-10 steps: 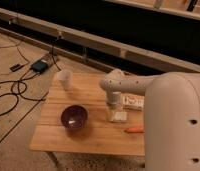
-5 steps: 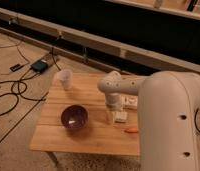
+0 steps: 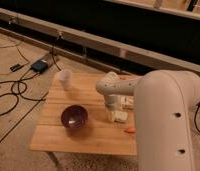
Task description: Place the white sponge in the ceramic cup
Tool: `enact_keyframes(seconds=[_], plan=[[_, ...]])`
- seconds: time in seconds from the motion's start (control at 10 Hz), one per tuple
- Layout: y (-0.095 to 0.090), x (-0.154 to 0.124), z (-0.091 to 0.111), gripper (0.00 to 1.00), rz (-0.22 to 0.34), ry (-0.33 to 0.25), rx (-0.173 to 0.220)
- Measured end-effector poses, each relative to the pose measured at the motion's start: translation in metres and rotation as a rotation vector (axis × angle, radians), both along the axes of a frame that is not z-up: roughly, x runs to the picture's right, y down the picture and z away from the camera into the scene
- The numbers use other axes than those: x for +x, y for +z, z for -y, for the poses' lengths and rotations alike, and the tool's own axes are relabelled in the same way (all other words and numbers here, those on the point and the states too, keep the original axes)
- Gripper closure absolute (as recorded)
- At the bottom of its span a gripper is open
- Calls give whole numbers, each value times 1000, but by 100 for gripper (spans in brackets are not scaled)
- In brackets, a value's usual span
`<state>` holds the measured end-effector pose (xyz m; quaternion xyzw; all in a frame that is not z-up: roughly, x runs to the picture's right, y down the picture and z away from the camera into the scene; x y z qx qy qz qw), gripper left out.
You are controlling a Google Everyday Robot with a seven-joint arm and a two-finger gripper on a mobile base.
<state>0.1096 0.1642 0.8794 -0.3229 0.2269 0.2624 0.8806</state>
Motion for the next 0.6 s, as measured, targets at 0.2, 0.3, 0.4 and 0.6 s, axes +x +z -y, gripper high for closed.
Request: enact_keyframes(seconds=[0.2,0.3,0.4,0.6], plan=[[1,0,-3,35,-14,-5,7],[1,0,-4,39,-20,-8,7],[1,0,-5,48,-27,-8,6],[-1,0,-5,66,-43,0,5]])
